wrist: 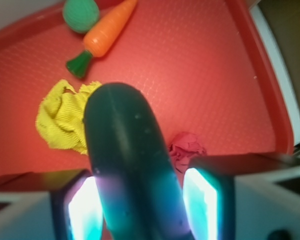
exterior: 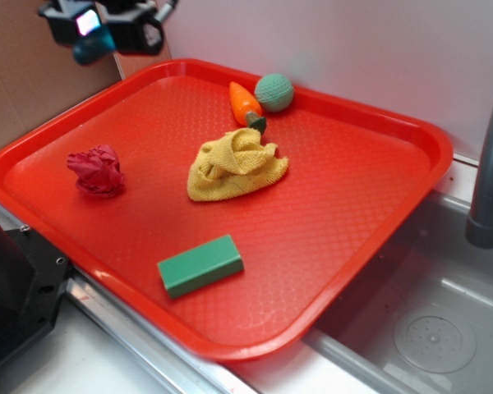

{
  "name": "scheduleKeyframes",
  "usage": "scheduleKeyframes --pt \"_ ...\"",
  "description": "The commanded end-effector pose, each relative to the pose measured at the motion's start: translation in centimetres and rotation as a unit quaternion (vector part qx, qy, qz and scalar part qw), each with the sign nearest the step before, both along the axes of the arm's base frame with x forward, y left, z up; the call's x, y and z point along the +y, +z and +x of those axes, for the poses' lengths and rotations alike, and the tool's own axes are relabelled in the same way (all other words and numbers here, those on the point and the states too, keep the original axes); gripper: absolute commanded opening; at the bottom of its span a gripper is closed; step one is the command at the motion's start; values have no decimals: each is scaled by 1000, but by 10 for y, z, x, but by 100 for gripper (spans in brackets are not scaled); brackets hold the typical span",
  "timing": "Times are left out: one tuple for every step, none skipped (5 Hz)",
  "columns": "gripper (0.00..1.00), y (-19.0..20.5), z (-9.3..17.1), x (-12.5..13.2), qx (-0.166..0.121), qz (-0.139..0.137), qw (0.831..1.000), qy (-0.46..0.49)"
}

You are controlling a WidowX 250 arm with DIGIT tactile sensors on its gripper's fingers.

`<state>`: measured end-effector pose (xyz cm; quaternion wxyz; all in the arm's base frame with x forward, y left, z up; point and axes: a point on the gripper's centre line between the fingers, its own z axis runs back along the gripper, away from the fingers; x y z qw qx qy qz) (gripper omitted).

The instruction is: Grab the plastic pickle.

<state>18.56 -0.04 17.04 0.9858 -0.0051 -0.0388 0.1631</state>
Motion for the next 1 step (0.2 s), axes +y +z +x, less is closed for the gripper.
scheduleKeyframes --pt "0 13 -1 12 -17 -2 1000 4"
